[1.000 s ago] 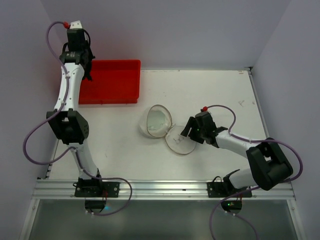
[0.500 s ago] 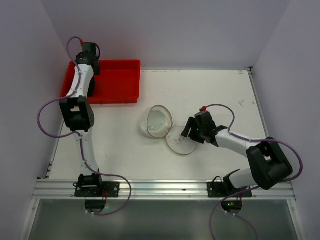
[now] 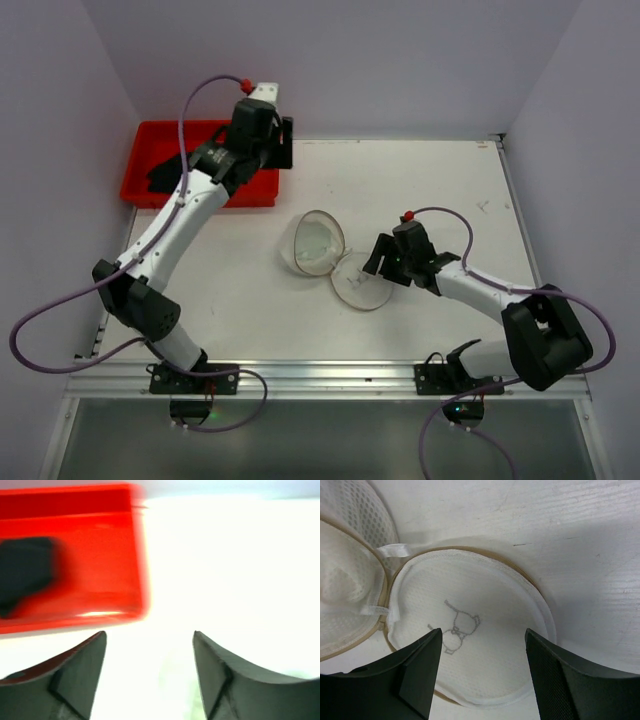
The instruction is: Unzip the laundry bag and remove the bra
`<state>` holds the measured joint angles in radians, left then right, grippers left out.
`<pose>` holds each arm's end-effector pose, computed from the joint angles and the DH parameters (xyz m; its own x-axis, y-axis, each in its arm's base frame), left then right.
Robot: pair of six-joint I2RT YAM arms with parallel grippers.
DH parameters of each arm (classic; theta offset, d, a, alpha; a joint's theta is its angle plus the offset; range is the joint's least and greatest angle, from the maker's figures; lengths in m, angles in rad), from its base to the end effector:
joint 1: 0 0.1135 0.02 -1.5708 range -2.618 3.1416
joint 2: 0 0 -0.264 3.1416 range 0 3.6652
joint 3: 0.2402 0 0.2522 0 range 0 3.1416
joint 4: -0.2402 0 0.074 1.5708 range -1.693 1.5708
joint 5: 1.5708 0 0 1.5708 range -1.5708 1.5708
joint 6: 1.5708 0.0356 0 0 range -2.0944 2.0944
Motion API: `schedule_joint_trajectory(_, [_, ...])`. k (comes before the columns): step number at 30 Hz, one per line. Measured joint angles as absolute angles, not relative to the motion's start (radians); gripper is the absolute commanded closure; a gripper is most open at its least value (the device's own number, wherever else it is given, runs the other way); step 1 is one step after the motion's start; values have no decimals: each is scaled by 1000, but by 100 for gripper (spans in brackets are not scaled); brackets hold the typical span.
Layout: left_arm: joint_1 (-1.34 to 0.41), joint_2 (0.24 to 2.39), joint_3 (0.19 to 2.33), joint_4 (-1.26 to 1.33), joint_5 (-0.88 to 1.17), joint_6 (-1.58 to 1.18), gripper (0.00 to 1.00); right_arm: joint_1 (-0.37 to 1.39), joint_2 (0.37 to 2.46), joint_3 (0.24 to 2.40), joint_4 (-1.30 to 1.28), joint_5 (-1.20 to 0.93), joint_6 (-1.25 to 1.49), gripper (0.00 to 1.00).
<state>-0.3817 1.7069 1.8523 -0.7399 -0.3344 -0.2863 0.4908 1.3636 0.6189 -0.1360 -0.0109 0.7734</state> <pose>0.3558 -0.1302 0.4096 -0.5267 -0.0760 -0.8466 -0.0513 0.9970 -0.0576 0.2258 0.1211 0.1654 -0.8202 0.3537 -0.4497 0.1335 0.8826 0.4507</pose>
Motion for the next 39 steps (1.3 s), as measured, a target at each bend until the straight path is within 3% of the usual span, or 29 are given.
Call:
schedule_joint_trajectory(4, [-639,1610,1739,-726,-290,-375,44,490,1323,611,-136,-12,773,31])
schedule_joint_trajectory(9, [-828,1668,1661,-719,-263,-439,65,491,1306,579,-131,-18,773,31])
schedule_joint_trajectory(15, [-862,1786,1583,-715,-290,-471,72,491,1293,553,-126,-23,773,32])
schedule_joint_trajectory(22, [-851,1886,1555,-702,-356,-496,73,491,1265,547,-120,-43,773,32])
schedule_joint_trajectory(25, [-839,1925,1536,-686,-375,-514,67,491,1259,545,-112,-55,773,32])
schedule_joint_trajectory(32, [-785,1936,1463,-666,-386,-540,34,498,1257,543,-90,-75,772,31])
schedule_joint_trajectory(39, [-777,1951,1404,-602,-354,-546,19,499,1291,543,-72,-97,772,31])
